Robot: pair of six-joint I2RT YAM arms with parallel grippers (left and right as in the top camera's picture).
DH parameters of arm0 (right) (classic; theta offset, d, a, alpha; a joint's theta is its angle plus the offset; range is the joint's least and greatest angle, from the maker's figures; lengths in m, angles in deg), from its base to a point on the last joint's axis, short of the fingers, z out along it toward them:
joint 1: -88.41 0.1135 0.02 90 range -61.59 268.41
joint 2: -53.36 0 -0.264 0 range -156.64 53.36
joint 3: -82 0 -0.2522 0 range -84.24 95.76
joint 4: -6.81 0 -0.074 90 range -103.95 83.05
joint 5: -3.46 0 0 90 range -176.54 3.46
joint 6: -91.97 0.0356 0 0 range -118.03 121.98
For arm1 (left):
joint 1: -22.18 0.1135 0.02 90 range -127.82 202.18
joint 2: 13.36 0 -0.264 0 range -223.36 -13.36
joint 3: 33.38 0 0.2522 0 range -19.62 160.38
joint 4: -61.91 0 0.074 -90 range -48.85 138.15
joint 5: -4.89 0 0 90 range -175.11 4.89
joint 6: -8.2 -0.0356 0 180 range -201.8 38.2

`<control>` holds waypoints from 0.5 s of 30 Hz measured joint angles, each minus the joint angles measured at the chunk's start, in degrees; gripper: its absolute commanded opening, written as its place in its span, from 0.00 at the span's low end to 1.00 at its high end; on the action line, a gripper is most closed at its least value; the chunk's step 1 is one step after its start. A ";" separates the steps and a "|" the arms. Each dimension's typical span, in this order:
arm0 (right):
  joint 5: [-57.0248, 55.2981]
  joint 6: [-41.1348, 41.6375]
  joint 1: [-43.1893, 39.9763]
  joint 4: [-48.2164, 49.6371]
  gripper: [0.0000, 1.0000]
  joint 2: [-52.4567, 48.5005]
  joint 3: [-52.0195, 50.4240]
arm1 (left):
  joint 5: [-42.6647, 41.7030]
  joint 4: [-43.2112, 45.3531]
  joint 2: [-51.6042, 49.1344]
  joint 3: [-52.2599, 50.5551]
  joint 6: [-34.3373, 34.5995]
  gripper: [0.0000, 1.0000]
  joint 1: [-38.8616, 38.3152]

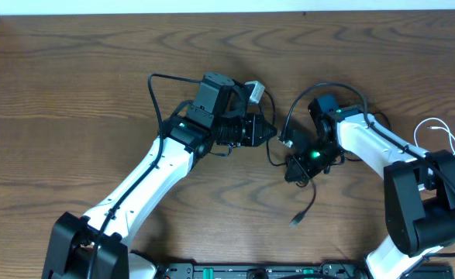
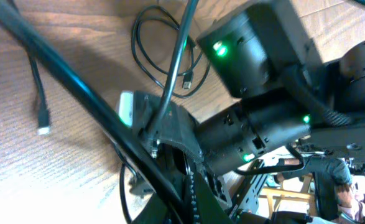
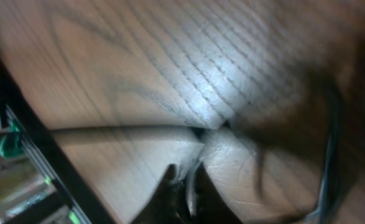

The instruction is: Untangle cables

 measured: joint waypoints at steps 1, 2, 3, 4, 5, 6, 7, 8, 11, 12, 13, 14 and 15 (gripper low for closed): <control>0.66 0.07 0.02 0.04 0.01 0.00 -0.20 | 0.26 0.11 0.00 0.00 0.00 0.13 0.02; 1.90 0.04 0.02 0.44 0.01 0.00 -0.31 | 0.57 0.07 0.00 0.00 0.00 0.38 0.00; 2.97 0.04 0.00 0.81 0.01 0.00 -0.31 | 1.09 0.07 0.00 0.00 0.15 0.47 0.02; 4.66 0.04 -0.04 1.38 0.01 0.00 -0.31 | 1.31 0.02 0.00 0.00 -0.09 0.52 0.02; 6.08 0.09 -0.17 1.88 0.01 0.00 -0.31 | 1.46 -0.11 0.00 0.00 0.07 0.56 0.02; 8.17 0.09 -0.37 2.49 0.01 0.00 -0.31 | 1.55 -0.52 0.00 0.00 -0.15 0.59 0.02; 11.98 0.00 -0.96 2.91 0.01 -0.02 -0.31 | 1.68 -1.40 0.00 0.00 -0.17 0.61 0.02; 13.57 -0.02 -1.29 3.02 0.01 0.00 -0.31 | 2.03 -2.75 0.00 0.00 -0.11 0.61 0.02; 23.76 -0.83 -4.42 3.48 0.01 0.00 -0.31 | 3.89 -6.73 0.00 0.00 -0.48 0.61 0.07; 26.77 -1.14 -5.55 3.65 0.01 0.00 -0.31 | 4.35 -7.85 0.00 0.00 -0.72 0.61 0.13; 30.38 -1.53 -7.02 3.72 0.01 0.00 -0.31 | 4.72 -8.90 0.00 0.00 -0.94 0.61 0.37; 33.35 -1.81 -8.31 3.74 0.01 0.00 -0.31 | 4.96 -9.53 0.00 0.00 -1.16 0.60 0.61; 36.28 -2.10 -9.49 3.78 0.01 0.00 -0.31 | 5.11 -10.29 0.00 0.00 -1.36 0.58 0.92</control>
